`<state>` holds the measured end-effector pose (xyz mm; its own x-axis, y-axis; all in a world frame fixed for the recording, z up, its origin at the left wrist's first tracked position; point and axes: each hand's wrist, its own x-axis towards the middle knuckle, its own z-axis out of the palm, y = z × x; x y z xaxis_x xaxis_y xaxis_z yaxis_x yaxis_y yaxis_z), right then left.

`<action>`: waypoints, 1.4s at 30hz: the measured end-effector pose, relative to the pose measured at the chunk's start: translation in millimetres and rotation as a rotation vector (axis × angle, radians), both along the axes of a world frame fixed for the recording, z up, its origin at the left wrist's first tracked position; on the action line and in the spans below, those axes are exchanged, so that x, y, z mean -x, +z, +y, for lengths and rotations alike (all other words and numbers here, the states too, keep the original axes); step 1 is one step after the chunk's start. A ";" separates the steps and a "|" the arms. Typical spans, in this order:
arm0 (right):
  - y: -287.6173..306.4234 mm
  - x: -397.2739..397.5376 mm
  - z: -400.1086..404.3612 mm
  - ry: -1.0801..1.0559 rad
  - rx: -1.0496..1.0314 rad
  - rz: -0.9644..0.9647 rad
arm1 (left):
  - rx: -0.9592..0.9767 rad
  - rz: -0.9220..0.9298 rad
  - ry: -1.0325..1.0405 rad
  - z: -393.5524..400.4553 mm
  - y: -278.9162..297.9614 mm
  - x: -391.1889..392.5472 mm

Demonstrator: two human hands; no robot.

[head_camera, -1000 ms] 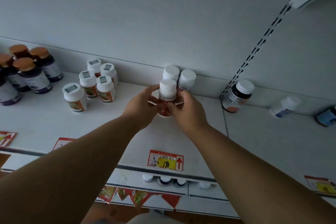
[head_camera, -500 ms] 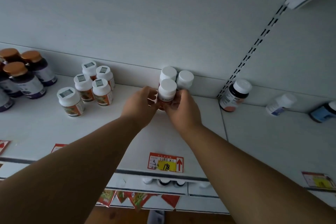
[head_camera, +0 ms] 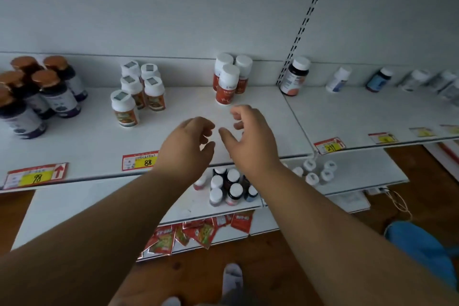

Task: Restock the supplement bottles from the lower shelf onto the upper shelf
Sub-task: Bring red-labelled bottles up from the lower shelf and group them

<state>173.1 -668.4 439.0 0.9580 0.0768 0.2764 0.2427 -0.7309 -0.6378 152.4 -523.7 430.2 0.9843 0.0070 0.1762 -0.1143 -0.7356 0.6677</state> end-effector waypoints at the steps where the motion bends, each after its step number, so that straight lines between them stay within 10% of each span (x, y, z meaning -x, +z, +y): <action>1: -0.2 10.1 2.6 0.011 0.005 -0.012 | -0.020 -0.001 -0.013 4.0 0.4 11.6; 9: -46.0 65.7 -10.7 0.129 0.011 0.073 | -0.121 0.032 -0.006 5.0 -33.1 76.1; 23: -317.3 26.0 -40.8 0.205 0.315 0.416 | -0.372 0.466 -0.066 -32.8 -310.2 49.5; 42: -397.6 -30.7 -12.5 0.113 0.402 0.230 | 0.217 0.558 0.117 -25.3 -421.3 -22.0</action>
